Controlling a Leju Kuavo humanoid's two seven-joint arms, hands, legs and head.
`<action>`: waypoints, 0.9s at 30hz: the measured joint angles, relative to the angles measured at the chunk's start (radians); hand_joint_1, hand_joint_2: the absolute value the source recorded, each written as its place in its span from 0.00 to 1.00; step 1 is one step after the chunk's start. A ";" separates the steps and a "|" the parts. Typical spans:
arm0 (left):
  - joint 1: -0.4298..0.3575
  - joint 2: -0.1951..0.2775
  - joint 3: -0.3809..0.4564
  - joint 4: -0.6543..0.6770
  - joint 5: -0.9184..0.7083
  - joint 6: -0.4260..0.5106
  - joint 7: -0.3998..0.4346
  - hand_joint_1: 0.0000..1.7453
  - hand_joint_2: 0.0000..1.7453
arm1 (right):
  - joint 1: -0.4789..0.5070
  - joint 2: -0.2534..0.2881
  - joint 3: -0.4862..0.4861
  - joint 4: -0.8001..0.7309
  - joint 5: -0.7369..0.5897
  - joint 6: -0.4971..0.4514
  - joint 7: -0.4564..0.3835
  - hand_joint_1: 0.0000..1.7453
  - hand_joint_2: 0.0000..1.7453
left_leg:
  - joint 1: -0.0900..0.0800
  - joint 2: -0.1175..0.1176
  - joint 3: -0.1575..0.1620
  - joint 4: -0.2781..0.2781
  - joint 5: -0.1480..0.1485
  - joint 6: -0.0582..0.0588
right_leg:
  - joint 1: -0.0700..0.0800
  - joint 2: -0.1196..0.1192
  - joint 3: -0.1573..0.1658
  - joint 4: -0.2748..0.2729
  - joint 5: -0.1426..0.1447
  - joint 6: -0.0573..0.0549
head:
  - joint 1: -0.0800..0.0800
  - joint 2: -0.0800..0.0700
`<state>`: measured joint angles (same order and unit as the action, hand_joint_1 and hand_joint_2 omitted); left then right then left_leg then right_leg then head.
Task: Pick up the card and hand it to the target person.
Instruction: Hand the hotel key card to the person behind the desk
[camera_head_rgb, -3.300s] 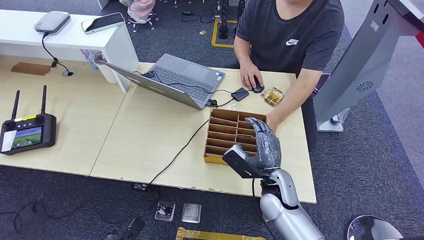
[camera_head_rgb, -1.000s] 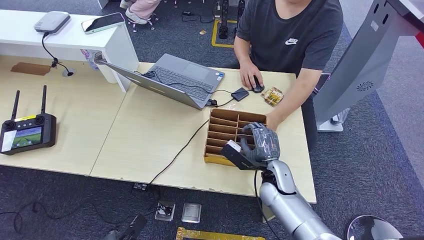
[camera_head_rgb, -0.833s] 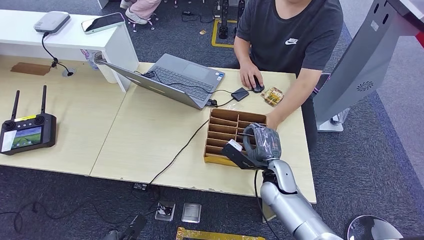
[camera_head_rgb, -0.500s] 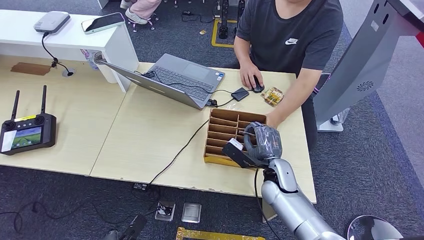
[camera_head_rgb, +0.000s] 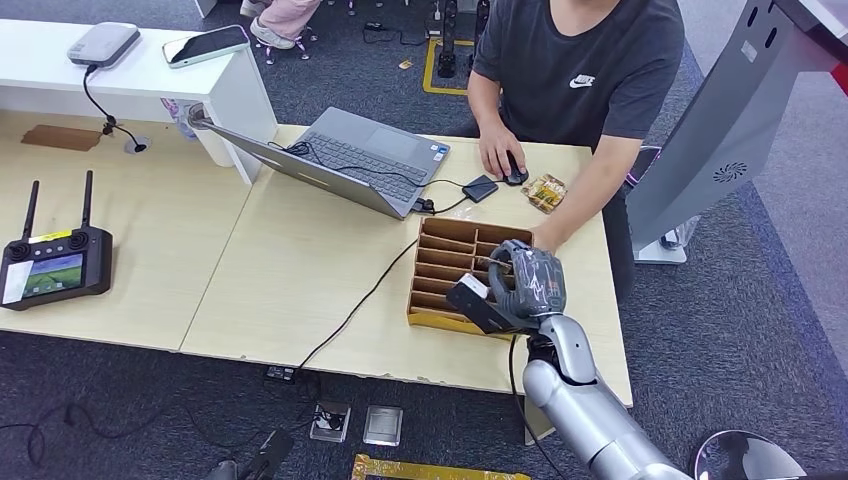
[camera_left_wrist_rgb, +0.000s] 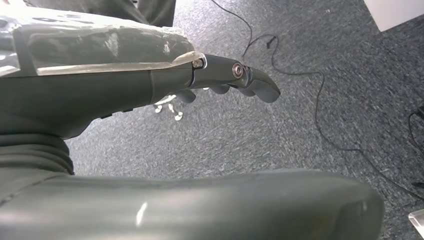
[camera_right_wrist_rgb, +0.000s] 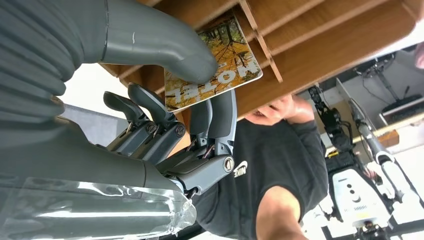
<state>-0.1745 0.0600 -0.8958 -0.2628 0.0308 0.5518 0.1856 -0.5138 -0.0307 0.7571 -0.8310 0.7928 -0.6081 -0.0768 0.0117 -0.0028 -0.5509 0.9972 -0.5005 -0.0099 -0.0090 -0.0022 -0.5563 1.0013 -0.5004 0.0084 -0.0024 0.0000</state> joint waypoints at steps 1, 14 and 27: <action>0.000 0.000 0.000 0.000 0.000 0.001 0.000 0.00 0.00 | 0.005 -0.002 -0.003 -0.017 -0.008 -0.005 0.003 1.00 1.00 | 0.000 0.000 0.000 0.000 0.000 0.000 | 0.000 0.000 0.000 0.000 0.000 0.000 | 0.000 0.000; 0.018 0.000 0.023 0.000 0.001 0.023 0.000 0.00 0.00 | 0.135 -0.051 -0.082 -0.446 -0.052 -0.078 0.056 1.00 1.00 | 0.000 0.000 0.000 0.000 0.000 0.000 | 0.000 0.000 0.000 0.000 0.000 0.000 | 0.001 0.000; 0.004 0.000 0.024 0.000 -0.037 0.009 -0.005 0.00 0.00 | -0.032 -0.049 -0.196 -0.420 -0.237 -0.085 -0.104 1.00 1.00 | 0.000 0.000 0.000 0.000 0.001 0.000 | 0.000 0.000 0.001 0.000 0.000 0.000 | 0.001 0.000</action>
<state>-0.1703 0.0599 -0.8716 -0.2633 -0.0061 0.5609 0.1804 -0.5459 -0.0794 0.5613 -1.2505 0.5558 -0.6931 -0.1812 0.0116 -0.0027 -0.5509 0.9972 -0.4998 -0.0097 -0.0090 -0.0022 -0.5558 1.0014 -0.5000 0.0084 -0.0014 0.0000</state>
